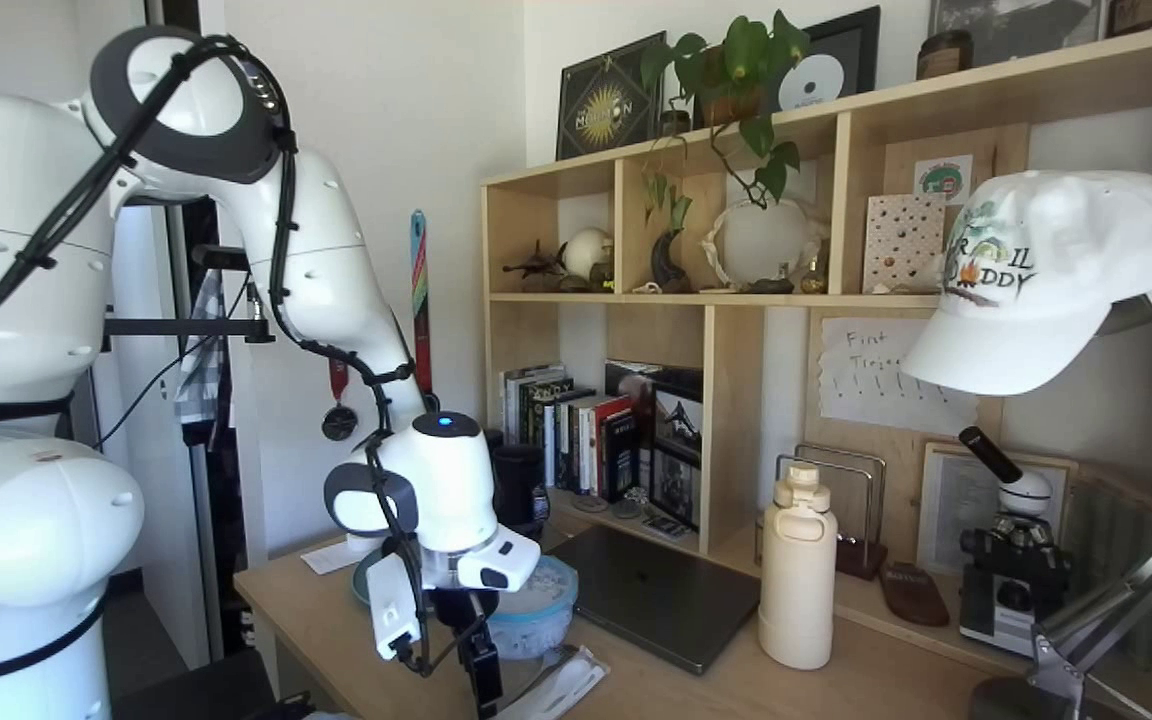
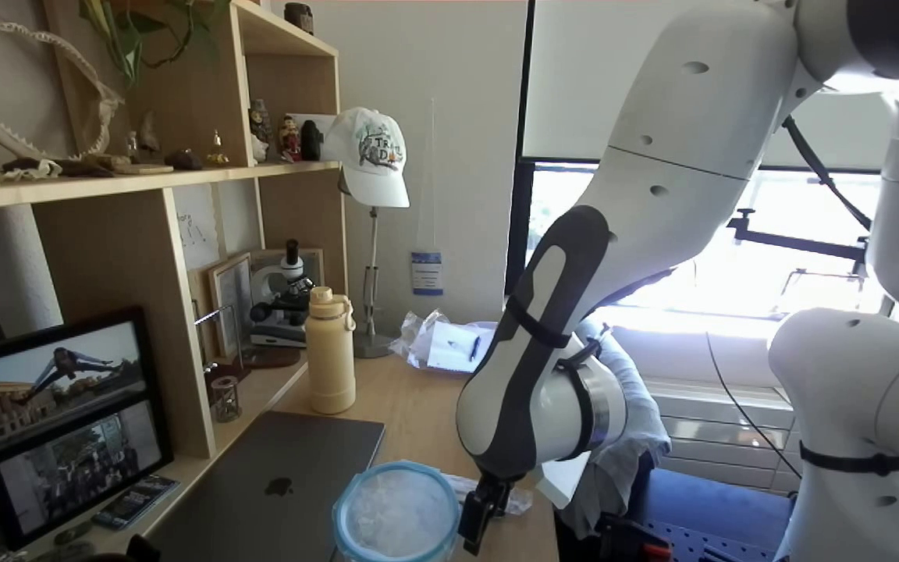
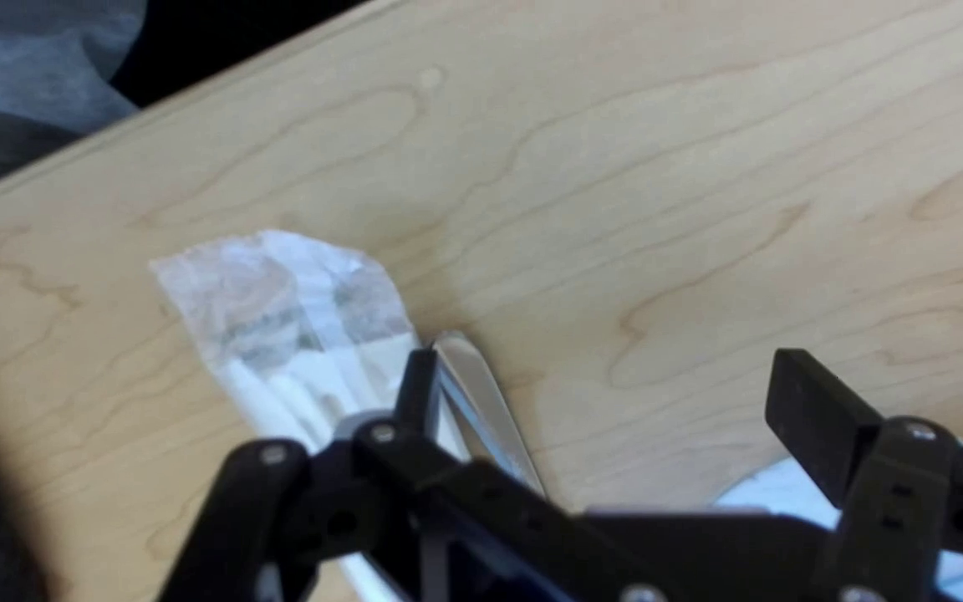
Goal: Move the fork from right to left.
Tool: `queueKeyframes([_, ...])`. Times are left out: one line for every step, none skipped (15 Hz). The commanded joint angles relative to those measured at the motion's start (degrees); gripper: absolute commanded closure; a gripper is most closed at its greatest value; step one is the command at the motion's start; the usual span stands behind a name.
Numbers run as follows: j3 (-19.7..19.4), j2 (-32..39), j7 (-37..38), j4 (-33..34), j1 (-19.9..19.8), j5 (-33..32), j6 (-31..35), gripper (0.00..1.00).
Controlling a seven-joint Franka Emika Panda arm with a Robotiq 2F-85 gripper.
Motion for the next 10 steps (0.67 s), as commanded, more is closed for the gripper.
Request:
queueKeyframes([-0.1,-0.4,-4.3,-0.4,0.2,3.3,1.3,0.0])
queueKeyframes([-0.4,-0.2,-5.1,-0.4,0.2,3.4,1.3,0.0])
queueKeyframes([-0.7,-0.1,-5.9,-0.4,0.2,3.3,1.3,0.0])
queueKeyframes([-1.0,-0.1,-6.4,-0.4,0.2,3.3,1.3,0.0])
queueKeyframes([-1.3,-0.1,-6.9,-0.4,0.1,3.2,1.3,0.0])
queueKeyframes([-1.4,-0.1,-7.5,-0.4,0.1,3.3,1.2,0.0])
queueKeyframes([-1.4,-0.2,-7.8,-0.4,0.0,3.4,1.2,0.0])
queueKeyframes([-1.4,-0.3,-8.1,-0.4,0.0,3.6,1.0,0.0])
queueKeyframes([-1.3,-0.3,-8.6,-0.4,0.0,3.7,0.9,0.0])
queueKeyframes([-1.2,-0.3,-8.8,-0.4,0.0,3.9,0.9,0.12])
